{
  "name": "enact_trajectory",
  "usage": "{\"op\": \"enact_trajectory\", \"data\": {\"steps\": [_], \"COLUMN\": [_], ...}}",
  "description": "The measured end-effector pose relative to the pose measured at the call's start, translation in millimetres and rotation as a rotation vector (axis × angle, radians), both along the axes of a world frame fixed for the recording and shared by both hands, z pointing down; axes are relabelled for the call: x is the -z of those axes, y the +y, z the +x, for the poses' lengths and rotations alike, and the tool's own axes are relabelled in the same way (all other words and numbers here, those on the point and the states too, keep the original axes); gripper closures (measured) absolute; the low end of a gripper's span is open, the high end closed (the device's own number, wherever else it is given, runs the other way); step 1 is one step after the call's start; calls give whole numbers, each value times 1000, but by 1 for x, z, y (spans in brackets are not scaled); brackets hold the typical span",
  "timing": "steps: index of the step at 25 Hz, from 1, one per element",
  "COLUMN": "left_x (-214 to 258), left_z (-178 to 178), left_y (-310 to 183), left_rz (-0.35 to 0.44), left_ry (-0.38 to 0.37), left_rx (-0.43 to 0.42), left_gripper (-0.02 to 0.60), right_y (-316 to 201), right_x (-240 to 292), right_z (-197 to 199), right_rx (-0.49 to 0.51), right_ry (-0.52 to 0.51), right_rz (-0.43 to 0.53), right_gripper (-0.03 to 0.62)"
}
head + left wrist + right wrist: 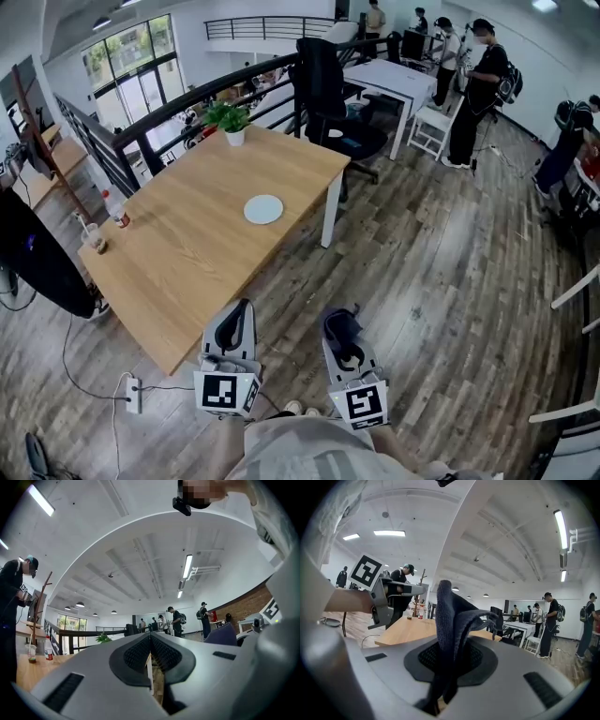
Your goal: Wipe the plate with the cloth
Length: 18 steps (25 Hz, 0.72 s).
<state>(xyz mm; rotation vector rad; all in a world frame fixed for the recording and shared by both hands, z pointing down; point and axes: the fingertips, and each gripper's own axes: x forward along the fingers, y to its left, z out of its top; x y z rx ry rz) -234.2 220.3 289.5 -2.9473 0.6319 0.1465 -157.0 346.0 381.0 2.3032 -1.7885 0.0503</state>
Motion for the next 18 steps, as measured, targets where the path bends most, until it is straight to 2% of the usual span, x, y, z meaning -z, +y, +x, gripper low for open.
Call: {"op": "enact_trajectory", "data": {"steps": [8, 12, 15, 18], "left_x": [-25, -30, -28, -41], "left_z": [11, 36, 49, 69], "left_y": [11, 1, -6, -26], "left_rz": [-17, -2, 1, -54], "left_ry": [-66, -62, -58, -29], "left_rx": [10, -19, -22, -33], "left_gripper": [572, 572, 572, 572], "right_y": [31, 29, 23, 1], "right_x": [-40, -41, -45, -45], "right_z": [9, 33, 54, 78], "right_rx": [-42, -101, -146, -143], "right_ry": [-50, -42, -93, -122], "right_rz": [-68, -37, -38, -20], "right_gripper": [537, 537, 537, 537]}}
